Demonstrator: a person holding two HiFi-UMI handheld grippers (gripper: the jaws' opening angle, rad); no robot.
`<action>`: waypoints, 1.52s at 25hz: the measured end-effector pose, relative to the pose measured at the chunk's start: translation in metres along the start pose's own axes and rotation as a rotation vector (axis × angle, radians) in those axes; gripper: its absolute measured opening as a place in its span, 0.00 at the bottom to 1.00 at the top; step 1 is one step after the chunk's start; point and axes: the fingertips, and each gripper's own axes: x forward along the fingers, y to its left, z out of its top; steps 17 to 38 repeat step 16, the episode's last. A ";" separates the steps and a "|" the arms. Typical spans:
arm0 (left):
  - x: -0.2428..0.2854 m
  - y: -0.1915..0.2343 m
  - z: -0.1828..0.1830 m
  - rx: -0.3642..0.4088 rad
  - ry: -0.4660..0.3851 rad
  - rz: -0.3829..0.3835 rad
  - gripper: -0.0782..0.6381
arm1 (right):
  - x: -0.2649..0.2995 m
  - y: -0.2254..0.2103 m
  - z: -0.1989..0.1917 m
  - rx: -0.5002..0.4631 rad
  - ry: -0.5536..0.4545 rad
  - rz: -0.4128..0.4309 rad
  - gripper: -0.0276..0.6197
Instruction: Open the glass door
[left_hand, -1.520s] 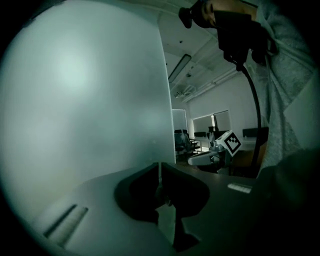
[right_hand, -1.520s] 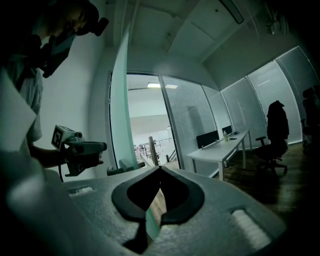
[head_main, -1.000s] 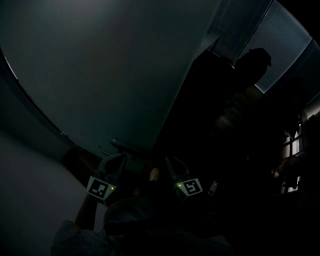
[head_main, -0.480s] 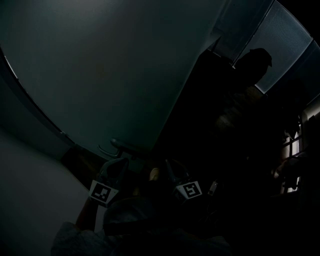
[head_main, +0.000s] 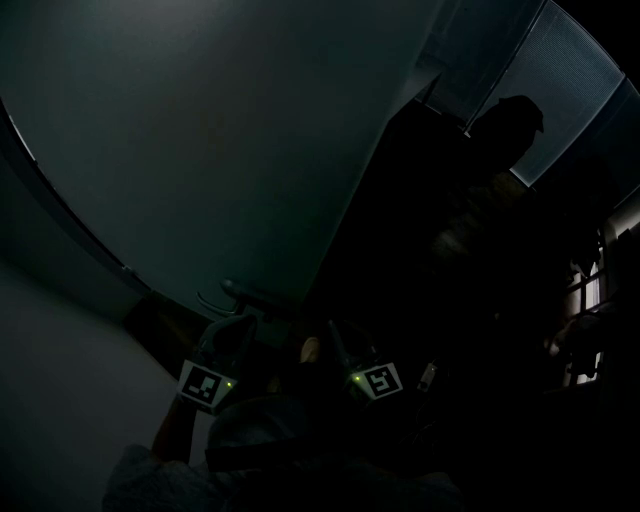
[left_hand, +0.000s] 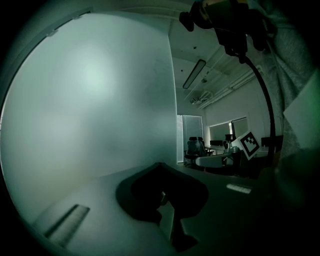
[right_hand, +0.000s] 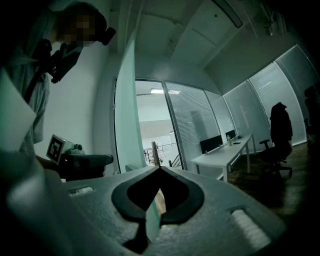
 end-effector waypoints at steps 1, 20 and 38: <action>0.000 0.000 0.000 -0.001 -0.001 -0.001 0.12 | 0.000 0.000 0.000 -0.001 0.000 0.000 0.04; 0.000 -0.001 0.003 0.009 -0.007 -0.005 0.12 | 0.002 0.002 -0.002 -0.004 0.005 0.004 0.04; 0.000 -0.001 0.003 0.009 -0.007 -0.005 0.12 | 0.002 0.002 -0.002 -0.004 0.005 0.004 0.04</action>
